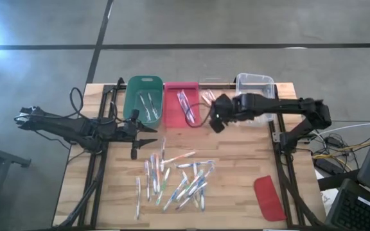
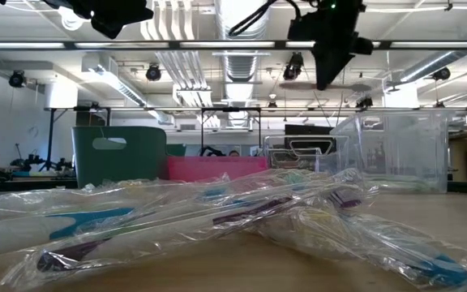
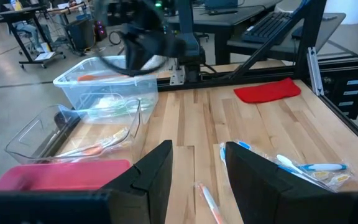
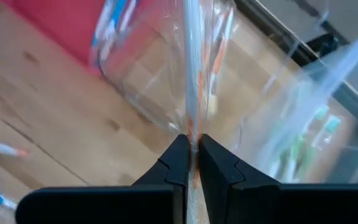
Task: Pick & Place Toothbrushes
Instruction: Put the orange toothbrush into the transparent bin
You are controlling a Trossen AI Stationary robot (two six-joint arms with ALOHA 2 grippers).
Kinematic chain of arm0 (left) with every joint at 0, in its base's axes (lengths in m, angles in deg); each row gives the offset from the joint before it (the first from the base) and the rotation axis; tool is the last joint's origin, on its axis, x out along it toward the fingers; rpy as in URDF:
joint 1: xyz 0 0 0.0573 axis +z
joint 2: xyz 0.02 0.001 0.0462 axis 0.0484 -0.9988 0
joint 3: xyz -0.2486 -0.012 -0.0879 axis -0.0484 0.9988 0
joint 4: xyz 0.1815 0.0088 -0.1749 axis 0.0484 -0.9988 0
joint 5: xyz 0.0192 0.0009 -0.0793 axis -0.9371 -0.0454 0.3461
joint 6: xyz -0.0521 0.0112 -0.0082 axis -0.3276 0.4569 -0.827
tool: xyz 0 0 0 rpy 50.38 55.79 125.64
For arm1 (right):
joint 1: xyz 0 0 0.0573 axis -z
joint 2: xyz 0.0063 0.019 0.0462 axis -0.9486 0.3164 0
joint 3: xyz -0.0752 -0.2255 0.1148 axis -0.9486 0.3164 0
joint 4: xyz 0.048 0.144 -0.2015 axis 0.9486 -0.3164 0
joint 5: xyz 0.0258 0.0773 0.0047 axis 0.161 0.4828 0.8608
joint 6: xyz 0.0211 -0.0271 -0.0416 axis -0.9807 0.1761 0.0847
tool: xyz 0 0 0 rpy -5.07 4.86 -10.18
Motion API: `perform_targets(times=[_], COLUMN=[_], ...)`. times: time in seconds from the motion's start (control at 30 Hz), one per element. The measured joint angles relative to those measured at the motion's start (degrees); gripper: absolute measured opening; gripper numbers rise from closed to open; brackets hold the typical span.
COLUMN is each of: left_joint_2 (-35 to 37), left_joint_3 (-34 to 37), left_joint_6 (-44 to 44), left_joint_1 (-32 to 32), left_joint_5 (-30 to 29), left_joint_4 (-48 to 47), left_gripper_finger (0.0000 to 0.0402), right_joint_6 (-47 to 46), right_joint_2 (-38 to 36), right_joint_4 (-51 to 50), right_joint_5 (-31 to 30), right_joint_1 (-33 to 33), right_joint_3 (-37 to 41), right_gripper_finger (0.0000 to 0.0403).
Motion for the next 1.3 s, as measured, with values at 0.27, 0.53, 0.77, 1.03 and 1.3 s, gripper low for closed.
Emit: perform_targets(times=[0.27, 0.53, 0.77, 1.03, 1.3], left_joint_2=[0.0, 0.0, 0.0, 0.0, 0.0], left_joint_3=[0.0, 0.0, 0.0, 0.0, 0.0], left_joint_6=[0.17, 0.37, 0.39, 0.35, 0.28], left_joint_1=[0.02, 0.02, 0.01, 0.0, 0.01], left_joint_5=[0.0, 0.0, 0.0, 0.0, 0.0], left_joint_4=[0.0, 0.0, 0.01, -0.02, -0.03], left_gripper_finger=[0.0154, 0.0154, 0.0154, 0.0154, 0.0154], right_joint_6=[6.84, 9.69, 12.85, 15.67, 16.13], right_joint_2=[0.0, 0.0, 2.05, 7.21, 11.11], right_joint_4=[9.98, 15.78, 20.17, 22.17, 21.88], right_joint_5=[4.78, 7.35, 7.59, 7.71, 10.0], right_joint_1=[7.37, 12.68, 14.57, 18.6, 22.79], right_joint_3=[0.0, 0.0, 0.0, -0.44, -0.44], right_gripper_finger=[0.0018, 0.0018, 0.0018, 0.0018, 0.0018])
